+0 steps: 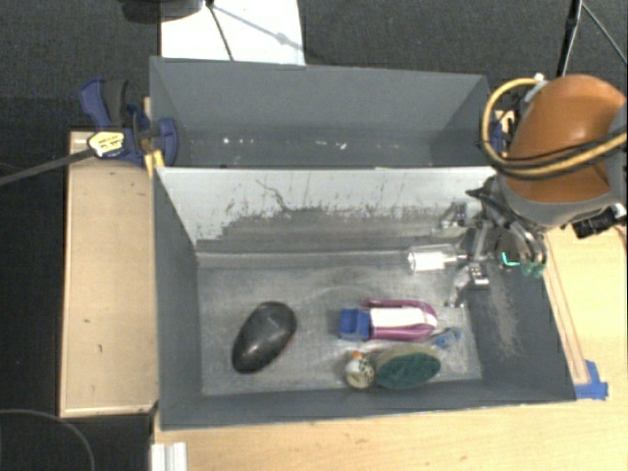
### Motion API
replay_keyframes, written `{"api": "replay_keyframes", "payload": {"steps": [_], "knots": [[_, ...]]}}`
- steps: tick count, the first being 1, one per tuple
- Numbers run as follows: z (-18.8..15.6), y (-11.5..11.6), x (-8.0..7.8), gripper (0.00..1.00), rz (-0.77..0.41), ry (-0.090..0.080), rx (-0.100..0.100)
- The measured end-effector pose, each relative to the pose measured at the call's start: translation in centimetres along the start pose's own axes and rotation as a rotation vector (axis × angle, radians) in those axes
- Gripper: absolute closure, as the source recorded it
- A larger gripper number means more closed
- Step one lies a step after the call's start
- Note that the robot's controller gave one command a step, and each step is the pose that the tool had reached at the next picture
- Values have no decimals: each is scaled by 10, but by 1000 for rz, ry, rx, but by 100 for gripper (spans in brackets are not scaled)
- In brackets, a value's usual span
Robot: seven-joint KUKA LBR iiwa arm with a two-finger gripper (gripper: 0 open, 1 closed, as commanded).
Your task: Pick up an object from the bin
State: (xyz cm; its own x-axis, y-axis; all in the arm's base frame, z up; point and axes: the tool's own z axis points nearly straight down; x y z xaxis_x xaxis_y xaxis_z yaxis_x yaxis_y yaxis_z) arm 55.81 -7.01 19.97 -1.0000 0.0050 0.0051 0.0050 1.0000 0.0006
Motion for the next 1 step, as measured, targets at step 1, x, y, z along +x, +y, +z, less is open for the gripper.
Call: {"api": "replay_keyframes", "payload": {"steps": [1], "knots": [[116, 53, 35, 0, -95, -26, 2]]}}
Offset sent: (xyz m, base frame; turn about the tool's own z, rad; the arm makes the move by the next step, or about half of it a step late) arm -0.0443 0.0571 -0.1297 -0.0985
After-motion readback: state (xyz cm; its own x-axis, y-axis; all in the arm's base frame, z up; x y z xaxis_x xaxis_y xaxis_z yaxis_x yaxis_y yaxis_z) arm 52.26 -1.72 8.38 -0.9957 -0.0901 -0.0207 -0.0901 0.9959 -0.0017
